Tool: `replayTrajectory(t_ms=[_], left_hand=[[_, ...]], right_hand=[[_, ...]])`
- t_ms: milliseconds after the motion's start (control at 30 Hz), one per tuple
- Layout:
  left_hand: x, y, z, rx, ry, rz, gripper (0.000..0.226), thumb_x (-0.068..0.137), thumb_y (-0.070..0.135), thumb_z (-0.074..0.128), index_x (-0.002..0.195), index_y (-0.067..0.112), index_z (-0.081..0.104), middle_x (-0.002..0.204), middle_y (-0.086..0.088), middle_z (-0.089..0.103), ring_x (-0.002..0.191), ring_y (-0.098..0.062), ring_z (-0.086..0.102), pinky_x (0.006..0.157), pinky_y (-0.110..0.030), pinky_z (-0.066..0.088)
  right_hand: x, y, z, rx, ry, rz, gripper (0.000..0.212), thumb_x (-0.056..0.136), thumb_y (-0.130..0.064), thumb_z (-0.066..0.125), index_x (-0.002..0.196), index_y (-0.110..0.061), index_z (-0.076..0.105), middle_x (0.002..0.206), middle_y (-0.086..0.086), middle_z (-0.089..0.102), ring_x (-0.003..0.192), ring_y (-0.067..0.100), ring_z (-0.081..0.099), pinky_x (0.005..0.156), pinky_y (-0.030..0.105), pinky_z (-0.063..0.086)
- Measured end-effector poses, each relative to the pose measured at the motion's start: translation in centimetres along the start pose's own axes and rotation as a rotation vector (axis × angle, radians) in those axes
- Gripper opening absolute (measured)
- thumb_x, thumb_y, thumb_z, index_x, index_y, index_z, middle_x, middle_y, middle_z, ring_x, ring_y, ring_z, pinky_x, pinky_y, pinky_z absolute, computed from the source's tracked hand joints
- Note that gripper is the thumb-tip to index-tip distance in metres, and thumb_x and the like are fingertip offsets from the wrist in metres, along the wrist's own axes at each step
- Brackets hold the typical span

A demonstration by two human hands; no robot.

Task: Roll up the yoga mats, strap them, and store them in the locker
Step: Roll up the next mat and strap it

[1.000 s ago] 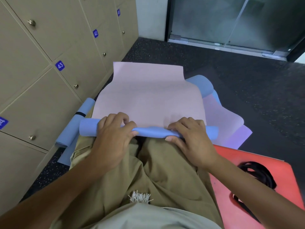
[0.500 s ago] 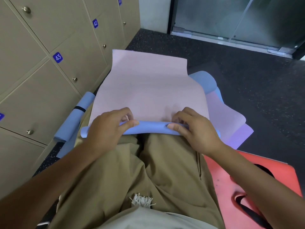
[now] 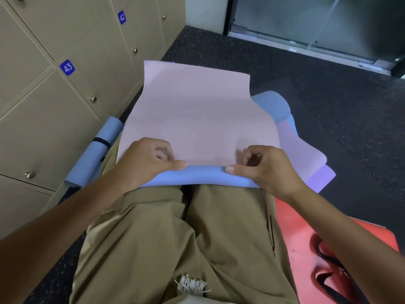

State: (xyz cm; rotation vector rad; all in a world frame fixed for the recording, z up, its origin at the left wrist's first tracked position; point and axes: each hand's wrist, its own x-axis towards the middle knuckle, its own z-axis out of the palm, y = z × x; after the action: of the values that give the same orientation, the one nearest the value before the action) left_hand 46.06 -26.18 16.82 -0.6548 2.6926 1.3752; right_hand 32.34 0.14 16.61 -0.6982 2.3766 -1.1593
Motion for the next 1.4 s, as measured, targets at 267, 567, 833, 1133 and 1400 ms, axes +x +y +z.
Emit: replayTrajectory(t_ms=[267,567,833,1133,1400], left_hand=[[0.1,-1.5,1.0,-0.006,0.098,0.161,0.029,0.074,0.06,0.074,0.076,0.032,0.07,0.071,0.011,0.068,0.064,-0.008,0.057,0.064,-0.026,0.043],[0.1,-2.7,0.9,0.248,0.086,0.623,0.047,0.078,0.059,0.076,0.092,0.015,0.07,0.09,0.011,0.062,0.082,-0.013,0.057,0.076,-0.027,0.046],[0.4,-2.6,0.7,0.407,0.131,0.712,0.046,0.085,0.059,0.066,0.09,0.013,0.072,0.086,0.006,0.067,0.074,-0.017,0.059,0.069,-0.028,0.044],[1.9,-1.6,-0.5,0.324,-0.037,0.411,0.037,0.072,0.072,0.058,0.081,0.037,0.065,0.077,0.021,0.06,0.077,-0.002,0.057,0.062,-0.016,0.035],[4.1,-1.9,-1.4,0.182,-0.145,0.303,0.035,0.067,0.074,0.062,0.076,0.041,0.071,0.077,0.016,0.068,0.074,-0.012,0.061,0.064,-0.03,0.048]], right_hand=[[1.1,0.2,-0.1,-0.368,0.039,-0.161,0.065,0.068,-0.081,0.067,0.058,-0.022,0.043,0.054,-0.008,0.045,0.064,0.011,0.043,0.056,0.027,0.031],[2.4,-0.4,-0.2,-0.055,-0.102,-0.081,0.054,0.07,-0.039,0.089,0.072,0.0,0.053,0.065,0.0,0.044,0.058,0.007,0.037,0.055,0.02,0.032],[1.4,1.3,1.0,-0.24,0.119,-0.389,0.04,0.084,-0.052,0.076,0.077,-0.016,0.06,0.073,-0.003,0.053,0.068,0.011,0.047,0.061,0.017,0.037],[0.9,2.8,0.9,-0.651,0.249,-0.856,0.056,0.091,-0.055,0.07,0.086,0.001,0.071,0.082,0.01,0.062,0.069,0.031,0.052,0.064,0.044,0.045],[2.6,1.8,0.0,-0.588,0.125,-0.71,0.053,0.099,-0.058,0.055,0.085,-0.008,0.068,0.077,0.001,0.061,0.07,0.024,0.053,0.065,0.037,0.045]])
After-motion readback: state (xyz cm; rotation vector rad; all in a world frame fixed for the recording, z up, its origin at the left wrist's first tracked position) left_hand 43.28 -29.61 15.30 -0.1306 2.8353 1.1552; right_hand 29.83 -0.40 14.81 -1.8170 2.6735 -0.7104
